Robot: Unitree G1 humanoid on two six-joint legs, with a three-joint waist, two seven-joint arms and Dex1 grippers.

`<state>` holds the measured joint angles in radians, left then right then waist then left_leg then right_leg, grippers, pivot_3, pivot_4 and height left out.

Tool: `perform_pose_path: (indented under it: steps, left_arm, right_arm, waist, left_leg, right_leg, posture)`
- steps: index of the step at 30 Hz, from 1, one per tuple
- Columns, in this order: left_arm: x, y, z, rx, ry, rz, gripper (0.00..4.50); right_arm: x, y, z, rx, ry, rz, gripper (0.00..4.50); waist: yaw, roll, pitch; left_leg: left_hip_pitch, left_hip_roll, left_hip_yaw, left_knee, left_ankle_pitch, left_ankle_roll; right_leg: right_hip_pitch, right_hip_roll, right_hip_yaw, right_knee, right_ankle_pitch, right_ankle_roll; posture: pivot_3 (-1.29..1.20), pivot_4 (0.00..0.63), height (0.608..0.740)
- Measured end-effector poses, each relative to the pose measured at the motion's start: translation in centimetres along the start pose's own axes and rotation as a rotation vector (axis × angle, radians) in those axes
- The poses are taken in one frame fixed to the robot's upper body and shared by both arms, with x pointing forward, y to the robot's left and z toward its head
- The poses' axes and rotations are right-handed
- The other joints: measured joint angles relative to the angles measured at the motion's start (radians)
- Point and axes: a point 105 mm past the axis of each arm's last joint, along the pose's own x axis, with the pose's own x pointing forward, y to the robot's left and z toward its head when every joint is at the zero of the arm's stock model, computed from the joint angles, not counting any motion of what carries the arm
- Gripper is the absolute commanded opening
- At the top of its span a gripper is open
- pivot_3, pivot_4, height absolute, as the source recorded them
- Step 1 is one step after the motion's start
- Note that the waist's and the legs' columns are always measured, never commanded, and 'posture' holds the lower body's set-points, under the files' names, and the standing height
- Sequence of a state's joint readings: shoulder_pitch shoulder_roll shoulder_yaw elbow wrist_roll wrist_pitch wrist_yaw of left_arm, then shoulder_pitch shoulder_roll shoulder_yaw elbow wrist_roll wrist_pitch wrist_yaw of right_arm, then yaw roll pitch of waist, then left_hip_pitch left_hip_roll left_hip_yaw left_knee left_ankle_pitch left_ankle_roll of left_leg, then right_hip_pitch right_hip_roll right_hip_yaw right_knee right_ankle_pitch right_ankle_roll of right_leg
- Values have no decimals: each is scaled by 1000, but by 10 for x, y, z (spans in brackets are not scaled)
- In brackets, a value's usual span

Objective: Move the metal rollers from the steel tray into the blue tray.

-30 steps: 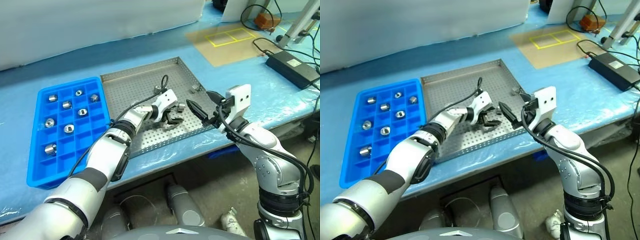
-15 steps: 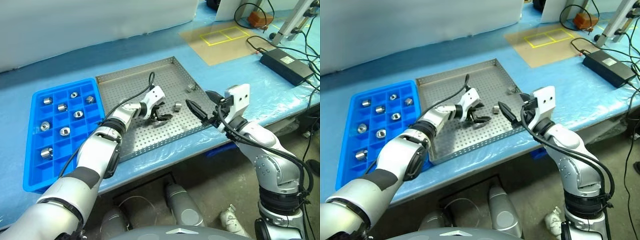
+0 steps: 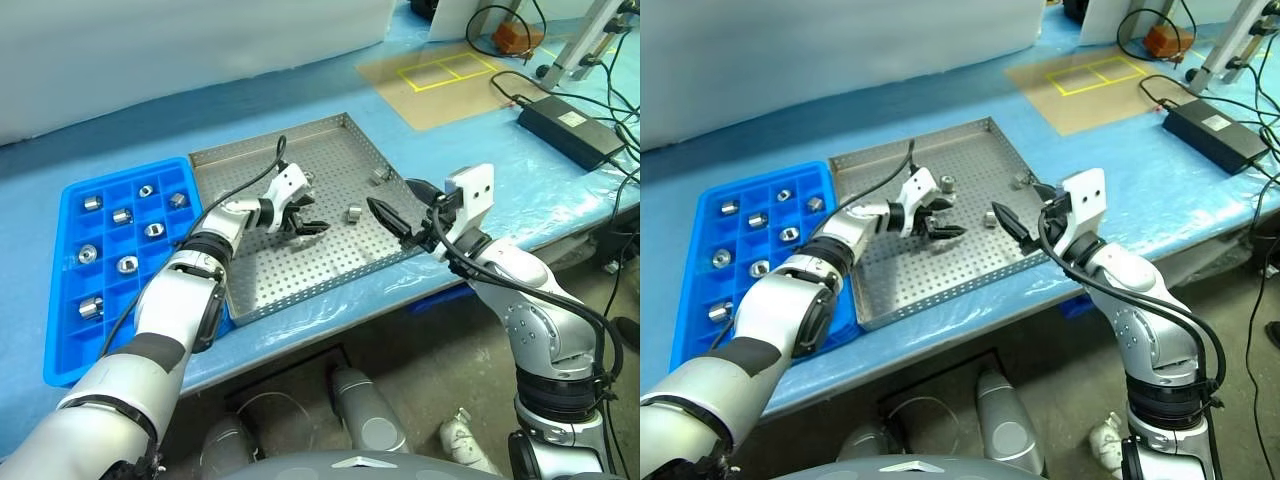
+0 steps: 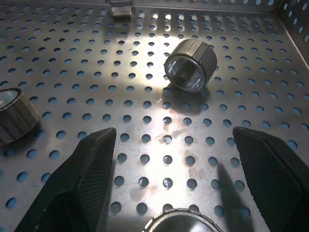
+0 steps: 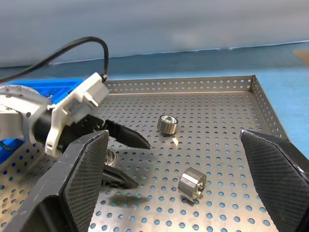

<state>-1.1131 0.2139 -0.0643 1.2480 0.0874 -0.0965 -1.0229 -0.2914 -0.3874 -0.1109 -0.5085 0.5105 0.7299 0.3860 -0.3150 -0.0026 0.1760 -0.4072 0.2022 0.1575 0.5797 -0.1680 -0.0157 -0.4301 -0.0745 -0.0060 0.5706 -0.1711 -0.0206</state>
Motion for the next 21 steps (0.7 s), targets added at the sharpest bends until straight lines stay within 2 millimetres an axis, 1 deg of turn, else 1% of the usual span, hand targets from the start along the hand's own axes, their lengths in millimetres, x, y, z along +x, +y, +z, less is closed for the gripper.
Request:
perform_pose_path:
  steps: [5, 7, 8, 15, 18, 21]
  left_arm:
    - [-1, -4, -9, -14, 11, -22, 4076]
    - [-1, -4, -8, -20, 5, -22, 4076]
    - [-2, -3, -6, -29, -3, -21, 4076]
    - [-8, 1, 20, -121, -152, -39, 4076]
    - [-12, 5, 24, -145, -176, -18, 4076]
    - [-15, 9, 28, -209, -216, -2, 4076]
  right_arm:
    - [3, -1, -4, 10, 14, 5, 4500]
    - [3, -1, -3, 8, 12, 8, 4500]
    - [3, -1, -3, 8, 11, 11, 4500]
    - [6, -2, -2, 6, 8, 21, 4500]
    - [9, -2, -2, 7, 10, 28, 4500]
    - [13, 1, -1, 0, 7, 52, 4500]
  waist:
    - [1, 0, 0]
    - [2, 0, 0]
    - [2, 0, 0]
    - [3, 0, 0]
    - [4, 0, 0]
    - [6, 0, 0]
  left_leg:
    - [0, 0, 0, 0, 0, 2]
    - [0, 0, 0, 0, 1, 2]
    - [0, 0, 0, 0, 1, 2]
    - [0, 0, 0, 0, 1, 2]
    - [0, 0, 0, 0, 1, 2]
    - [0, 0, 0, 0, 1, 2]
  right_leg:
    - [1, 0, -1, 0, 0, 0]
    - [1, 0, -1, 0, 0, 0]
    - [1, -1, -1, 0, 0, 0]
    - [1, -1, -1, 0, 0, 0]
    - [1, -1, -1, 0, 0, 0]
    - [1, -1, -1, 0, 0, 0]
  posture:
    - [-746, 150, 740]
    - [-743, 150, 740]
    - [-741, 150, 740]
    - [-710, 150, 740]
    - [-696, 150, 740]
    - [-678, 150, 740]
